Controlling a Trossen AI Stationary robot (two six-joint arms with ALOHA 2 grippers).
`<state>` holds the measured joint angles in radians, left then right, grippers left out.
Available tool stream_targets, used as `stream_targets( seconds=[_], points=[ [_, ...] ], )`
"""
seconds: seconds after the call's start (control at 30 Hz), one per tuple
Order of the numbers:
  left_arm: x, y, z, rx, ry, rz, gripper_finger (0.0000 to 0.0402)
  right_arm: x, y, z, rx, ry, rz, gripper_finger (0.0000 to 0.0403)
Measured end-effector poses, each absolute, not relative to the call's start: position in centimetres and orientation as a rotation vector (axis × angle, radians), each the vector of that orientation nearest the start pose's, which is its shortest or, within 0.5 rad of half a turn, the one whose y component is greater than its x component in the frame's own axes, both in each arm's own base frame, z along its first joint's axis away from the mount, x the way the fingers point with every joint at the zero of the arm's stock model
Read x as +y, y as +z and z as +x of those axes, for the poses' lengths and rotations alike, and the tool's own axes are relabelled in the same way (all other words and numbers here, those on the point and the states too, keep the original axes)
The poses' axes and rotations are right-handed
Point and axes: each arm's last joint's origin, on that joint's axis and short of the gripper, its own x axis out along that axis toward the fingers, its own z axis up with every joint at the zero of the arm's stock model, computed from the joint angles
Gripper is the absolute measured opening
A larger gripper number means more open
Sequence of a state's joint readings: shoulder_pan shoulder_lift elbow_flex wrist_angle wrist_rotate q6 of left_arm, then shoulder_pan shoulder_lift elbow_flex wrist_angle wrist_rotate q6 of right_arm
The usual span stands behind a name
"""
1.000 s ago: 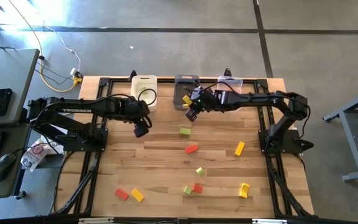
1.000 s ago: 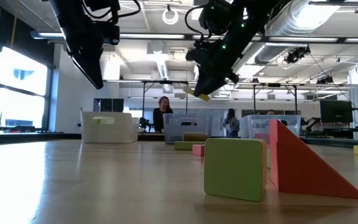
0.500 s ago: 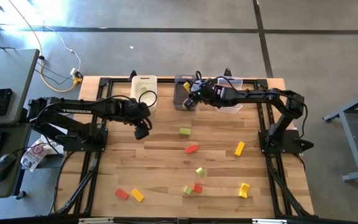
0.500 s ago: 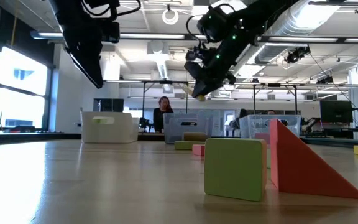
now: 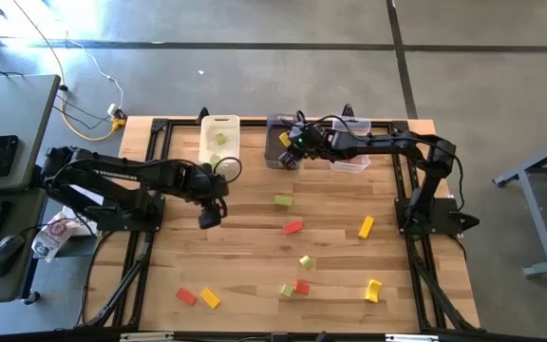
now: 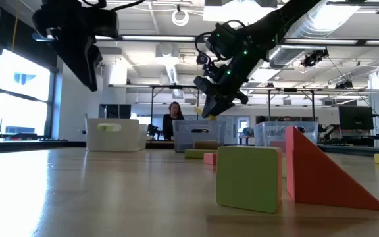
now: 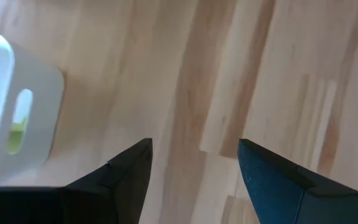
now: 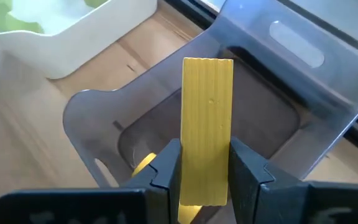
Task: Sort & place blocks by color
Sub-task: Put the yellow block into the black bin
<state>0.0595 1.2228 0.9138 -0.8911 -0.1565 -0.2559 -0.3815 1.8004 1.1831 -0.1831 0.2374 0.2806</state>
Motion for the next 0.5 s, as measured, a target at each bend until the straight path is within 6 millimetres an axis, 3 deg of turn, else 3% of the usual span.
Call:
stream_targets(
  seconds=[0.5],
  points=[
    [-5.0, 24.3, 20.7, 1.245, 0.017, -0.117, 0.0225, -14.9, 18.6, 35.5, 0.750, -0.702, 0.350, 0.0079]
  ],
)
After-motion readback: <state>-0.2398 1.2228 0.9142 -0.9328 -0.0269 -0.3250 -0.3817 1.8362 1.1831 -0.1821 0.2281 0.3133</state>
